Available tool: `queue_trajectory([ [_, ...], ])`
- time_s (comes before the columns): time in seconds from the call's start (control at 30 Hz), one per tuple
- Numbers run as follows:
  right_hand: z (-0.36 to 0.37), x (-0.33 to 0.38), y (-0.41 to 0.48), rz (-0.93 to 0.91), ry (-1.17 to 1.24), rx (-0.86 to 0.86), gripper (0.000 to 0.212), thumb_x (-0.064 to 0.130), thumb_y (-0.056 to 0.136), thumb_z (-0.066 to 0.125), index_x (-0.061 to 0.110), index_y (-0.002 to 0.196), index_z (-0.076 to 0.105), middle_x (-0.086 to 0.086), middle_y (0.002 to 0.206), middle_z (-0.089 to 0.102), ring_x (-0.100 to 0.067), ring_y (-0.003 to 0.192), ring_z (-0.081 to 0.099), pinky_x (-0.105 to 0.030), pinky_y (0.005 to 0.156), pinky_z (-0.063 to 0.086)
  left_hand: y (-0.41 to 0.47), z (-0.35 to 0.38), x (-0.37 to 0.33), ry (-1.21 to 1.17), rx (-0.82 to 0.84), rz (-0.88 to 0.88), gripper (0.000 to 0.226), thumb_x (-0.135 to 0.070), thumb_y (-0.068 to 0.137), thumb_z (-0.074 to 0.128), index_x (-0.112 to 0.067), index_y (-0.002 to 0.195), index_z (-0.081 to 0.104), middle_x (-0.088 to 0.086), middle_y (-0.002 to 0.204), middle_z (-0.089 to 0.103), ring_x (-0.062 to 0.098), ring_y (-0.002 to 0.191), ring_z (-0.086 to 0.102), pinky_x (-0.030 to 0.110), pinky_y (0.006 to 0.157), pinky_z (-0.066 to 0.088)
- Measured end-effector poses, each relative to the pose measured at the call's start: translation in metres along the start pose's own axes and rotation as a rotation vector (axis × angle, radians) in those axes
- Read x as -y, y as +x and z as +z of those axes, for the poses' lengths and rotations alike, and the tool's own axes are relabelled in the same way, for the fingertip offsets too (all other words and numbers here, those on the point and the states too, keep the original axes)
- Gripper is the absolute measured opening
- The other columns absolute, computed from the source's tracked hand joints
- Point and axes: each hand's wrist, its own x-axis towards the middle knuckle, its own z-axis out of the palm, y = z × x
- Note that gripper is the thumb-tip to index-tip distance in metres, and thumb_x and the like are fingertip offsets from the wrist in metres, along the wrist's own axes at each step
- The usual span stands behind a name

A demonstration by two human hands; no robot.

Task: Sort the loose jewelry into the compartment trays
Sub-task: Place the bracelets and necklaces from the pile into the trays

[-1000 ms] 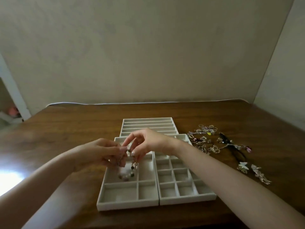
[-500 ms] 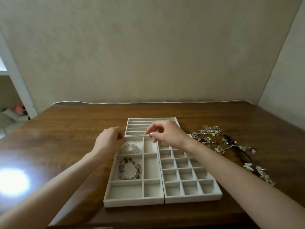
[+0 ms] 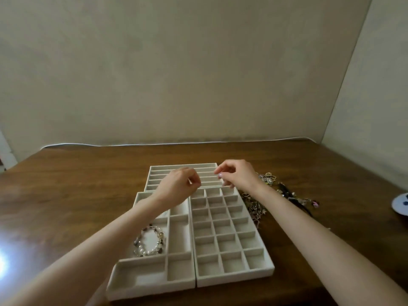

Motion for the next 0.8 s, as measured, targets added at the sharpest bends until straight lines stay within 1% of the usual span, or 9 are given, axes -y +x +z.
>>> queue_trajectory([
  [0.07, -0.014, -0.015, 0.005, 0.051, -0.045, -0.081, 0.016, 0.006, 0.089, 0.060, 0.021, 0.087, 0.065, -0.002, 0.095, 0.068, -0.009, 0.070, 0.062, -0.016, 0.059, 0.050, 0.011, 0.013, -0.011, -0.038, 0.026, 0.041, 0.009, -0.018, 0.088, 0.059, -0.014, 0.091, 0.066, -0.001, 0.093, 0.065, 0.015, 0.083, 0.060, 0.030, 0.075, 0.050],
  [0.13, -0.025, -0.030, 0.008, 0.105, -0.158, -0.156, 0.016, 0.007, 0.089, 0.060, 0.021, 0.090, 0.067, -0.001, 0.102, 0.067, -0.010, 0.082, 0.062, -0.023, 0.072, 0.053, 0.021, 0.023, -0.019, -0.064, 0.038, 0.058, 0.010, -0.017, 0.088, 0.059, -0.013, 0.091, 0.067, 0.000, 0.094, 0.067, 0.017, 0.084, 0.061, 0.033, 0.077, 0.051],
  [0.17, -0.029, -0.036, 0.010, 0.125, -0.244, -0.173, 0.016, 0.008, 0.090, 0.060, 0.021, 0.092, 0.068, 0.000, 0.105, 0.067, -0.011, 0.090, 0.062, -0.026, 0.079, 0.053, 0.027, 0.028, -0.022, -0.077, 0.038, 0.059, 0.010, -0.017, 0.087, 0.059, -0.012, 0.090, 0.067, 0.001, 0.093, 0.067, 0.018, 0.084, 0.061, 0.035, 0.077, 0.051],
  [0.2, -0.030, -0.042, 0.011, 0.138, -0.332, -0.167, 0.016, 0.010, 0.090, 0.059, 0.022, 0.093, 0.069, 0.002, 0.107, 0.067, -0.011, 0.095, 0.061, -0.027, 0.083, 0.052, 0.031, 0.033, -0.025, -0.086, 0.036, 0.057, 0.009, -0.017, 0.087, 0.059, -0.012, 0.089, 0.067, 0.001, 0.092, 0.067, 0.018, 0.083, 0.061, 0.036, 0.077, 0.051],
  [0.3, -0.024, -0.054, 0.013, 0.147, -0.570, -0.100, 0.011, 0.017, 0.088, 0.064, 0.024, 0.092, 0.072, 0.004, 0.113, 0.065, -0.012, 0.103, 0.060, -0.025, 0.082, 0.047, 0.042, 0.045, -0.032, -0.095, 0.030, 0.055, 0.010, -0.017, 0.087, 0.058, -0.014, 0.089, 0.067, 0.002, 0.094, 0.066, 0.018, 0.084, 0.060, 0.038, 0.076, 0.051],
  [0.4, -0.016, -0.062, 0.017, 0.136, -0.719, -0.115, 0.012, 0.018, 0.087, 0.067, 0.025, 0.095, 0.072, 0.003, 0.117, 0.060, -0.016, 0.103, 0.060, -0.027, 0.081, 0.050, 0.048, 0.056, -0.036, -0.099, -0.001, 0.046, 0.012, -0.017, 0.088, 0.056, -0.013, 0.092, 0.066, 0.002, 0.096, 0.065, 0.017, 0.085, 0.059, 0.036, 0.077, 0.051],
  [0.5, -0.013, -0.067, 0.021, 0.153, -0.758, -0.123, 0.011, 0.019, 0.087, 0.067, 0.026, 0.094, 0.071, 0.002, 0.114, 0.061, -0.016, 0.098, 0.062, -0.029, 0.079, 0.052, 0.054, 0.063, -0.035, -0.108, -0.017, 0.039, 0.012, -0.014, 0.088, 0.056, -0.011, 0.093, 0.066, 0.003, 0.096, 0.064, 0.018, 0.085, 0.059, 0.037, 0.076, 0.051],
  [0.63, -0.013, -0.073, 0.024, 0.176, -0.742, -0.159, 0.006, 0.022, 0.087, 0.067, 0.024, 0.082, 0.070, 0.004, 0.102, 0.067, -0.014, 0.090, 0.065, -0.028, 0.075, 0.052, 0.063, 0.069, -0.033, -0.127, -0.042, 0.023, 0.011, -0.012, 0.088, 0.055, -0.012, 0.094, 0.065, 0.003, 0.097, 0.065, 0.018, 0.085, 0.060, 0.035, 0.076, 0.051],
  [0.8, -0.017, -0.079, 0.026, 0.127, -0.728, -0.080, 0.011, 0.023, 0.092, 0.059, 0.022, 0.089, 0.069, 0.003, 0.098, 0.068, -0.014, 0.088, 0.063, -0.028, 0.073, 0.051, 0.076, 0.078, -0.037, -0.149, -0.027, -0.005, 0.013, -0.011, 0.089, 0.055, -0.011, 0.100, 0.062, 0.006, 0.103, 0.063, 0.019, 0.092, 0.059, 0.034, 0.081, 0.051],
])
